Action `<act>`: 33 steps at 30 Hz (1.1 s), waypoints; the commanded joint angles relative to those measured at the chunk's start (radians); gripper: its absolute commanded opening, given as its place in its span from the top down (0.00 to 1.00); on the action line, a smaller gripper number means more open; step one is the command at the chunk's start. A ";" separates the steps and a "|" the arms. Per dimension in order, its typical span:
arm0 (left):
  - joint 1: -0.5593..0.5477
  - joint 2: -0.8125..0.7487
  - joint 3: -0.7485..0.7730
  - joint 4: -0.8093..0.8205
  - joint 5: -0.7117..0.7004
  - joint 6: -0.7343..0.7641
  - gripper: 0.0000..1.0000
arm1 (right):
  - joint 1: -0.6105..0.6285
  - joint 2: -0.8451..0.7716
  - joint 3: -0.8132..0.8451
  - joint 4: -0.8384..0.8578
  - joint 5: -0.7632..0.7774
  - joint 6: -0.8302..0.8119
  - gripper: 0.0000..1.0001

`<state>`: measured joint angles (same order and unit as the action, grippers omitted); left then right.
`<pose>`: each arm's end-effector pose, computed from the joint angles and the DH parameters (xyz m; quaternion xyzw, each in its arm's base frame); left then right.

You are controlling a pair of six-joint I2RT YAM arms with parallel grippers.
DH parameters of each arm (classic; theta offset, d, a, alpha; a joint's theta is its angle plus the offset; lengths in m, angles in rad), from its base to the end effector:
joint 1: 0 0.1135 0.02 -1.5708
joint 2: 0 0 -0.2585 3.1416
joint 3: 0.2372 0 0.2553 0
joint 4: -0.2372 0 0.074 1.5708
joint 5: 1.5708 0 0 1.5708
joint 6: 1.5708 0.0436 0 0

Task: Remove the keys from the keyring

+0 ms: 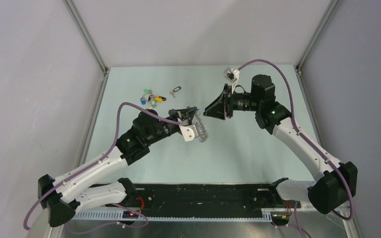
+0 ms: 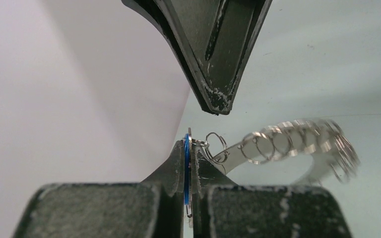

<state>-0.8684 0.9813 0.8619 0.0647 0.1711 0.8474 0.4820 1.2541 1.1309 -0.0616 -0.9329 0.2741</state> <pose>0.1537 -0.1930 0.3520 0.5857 0.4288 -0.0692 0.6843 0.2420 0.1661 0.3698 -0.3570 0.6536 0.5322 0.4026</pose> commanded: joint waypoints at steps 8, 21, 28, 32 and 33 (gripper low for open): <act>-0.004 -0.033 0.002 0.063 0.007 0.001 1.00 | 0.104 -0.115 -0.040 -0.004 0.300 -0.267 0.58; -0.004 -0.031 0.012 0.063 -0.013 -0.017 1.00 | 0.271 -0.296 -0.270 0.227 0.515 -0.437 0.55; -0.004 -0.030 0.012 0.063 -0.018 -0.021 1.00 | 0.315 -0.315 -0.334 0.252 0.490 -0.437 0.59; -0.003 -0.030 0.012 0.063 -0.018 -0.020 1.00 | 0.313 -0.334 -0.343 0.251 0.515 -0.442 0.55; -0.003 -0.030 0.012 0.063 -0.018 -0.019 1.00 | 0.306 -0.345 -0.348 0.262 0.512 -0.435 0.54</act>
<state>-0.8684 0.9745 0.8619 0.0647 0.1604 0.8387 0.7925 0.9539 0.7918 0.1337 -0.4442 -0.1509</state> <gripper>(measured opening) 0.023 0.450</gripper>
